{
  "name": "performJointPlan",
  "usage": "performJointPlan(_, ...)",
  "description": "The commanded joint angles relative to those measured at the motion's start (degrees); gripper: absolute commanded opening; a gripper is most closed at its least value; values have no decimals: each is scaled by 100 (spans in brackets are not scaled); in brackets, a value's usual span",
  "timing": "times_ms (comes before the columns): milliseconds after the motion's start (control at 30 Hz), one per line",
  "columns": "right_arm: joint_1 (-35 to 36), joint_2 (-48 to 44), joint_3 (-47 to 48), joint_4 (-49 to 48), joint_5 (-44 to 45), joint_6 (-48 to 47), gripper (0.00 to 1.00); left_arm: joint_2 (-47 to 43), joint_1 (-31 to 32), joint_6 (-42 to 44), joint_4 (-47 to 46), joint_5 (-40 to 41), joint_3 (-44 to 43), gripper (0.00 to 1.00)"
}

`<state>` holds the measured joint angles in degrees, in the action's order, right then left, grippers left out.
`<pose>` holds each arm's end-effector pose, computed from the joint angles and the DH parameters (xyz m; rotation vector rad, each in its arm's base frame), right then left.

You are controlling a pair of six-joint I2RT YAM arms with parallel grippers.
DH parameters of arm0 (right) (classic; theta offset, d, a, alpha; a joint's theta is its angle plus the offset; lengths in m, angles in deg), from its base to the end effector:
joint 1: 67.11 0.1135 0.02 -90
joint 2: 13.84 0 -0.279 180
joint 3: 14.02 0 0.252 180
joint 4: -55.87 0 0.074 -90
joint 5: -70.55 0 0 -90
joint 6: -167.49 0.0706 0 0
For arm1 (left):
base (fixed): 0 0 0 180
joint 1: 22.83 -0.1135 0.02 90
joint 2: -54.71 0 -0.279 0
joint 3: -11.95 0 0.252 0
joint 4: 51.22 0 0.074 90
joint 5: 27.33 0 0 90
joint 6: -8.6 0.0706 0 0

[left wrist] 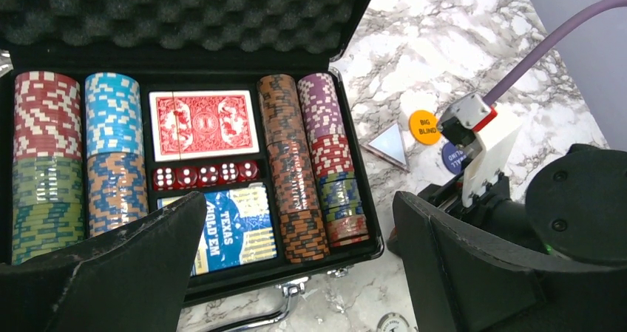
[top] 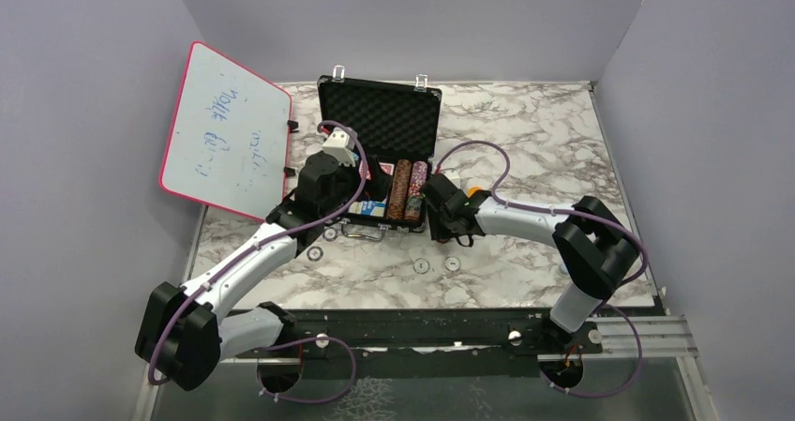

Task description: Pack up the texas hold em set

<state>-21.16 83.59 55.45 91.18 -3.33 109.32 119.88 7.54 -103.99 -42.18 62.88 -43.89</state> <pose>0.2522 0.2325 0.1453 -0.2331 2.5953 0.1014 0.2492 -0.1458 0.2803 0.1291 1.9362 -0.6212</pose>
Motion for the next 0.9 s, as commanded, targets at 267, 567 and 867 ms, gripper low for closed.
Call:
performJointPlan(267,19,-632,-302,220,17,165,46,-104,-22,154,-692,-655,517,96)
performJointPlan(567,5,-1262,-405,-98,28,555,48,376,250,-435,-1356,-1444,1020,88)
performJointPlan(867,-94,-1742,-506,-779,-542,1140,48,1222,1078,-1178,-2183,-1262,1086,83)
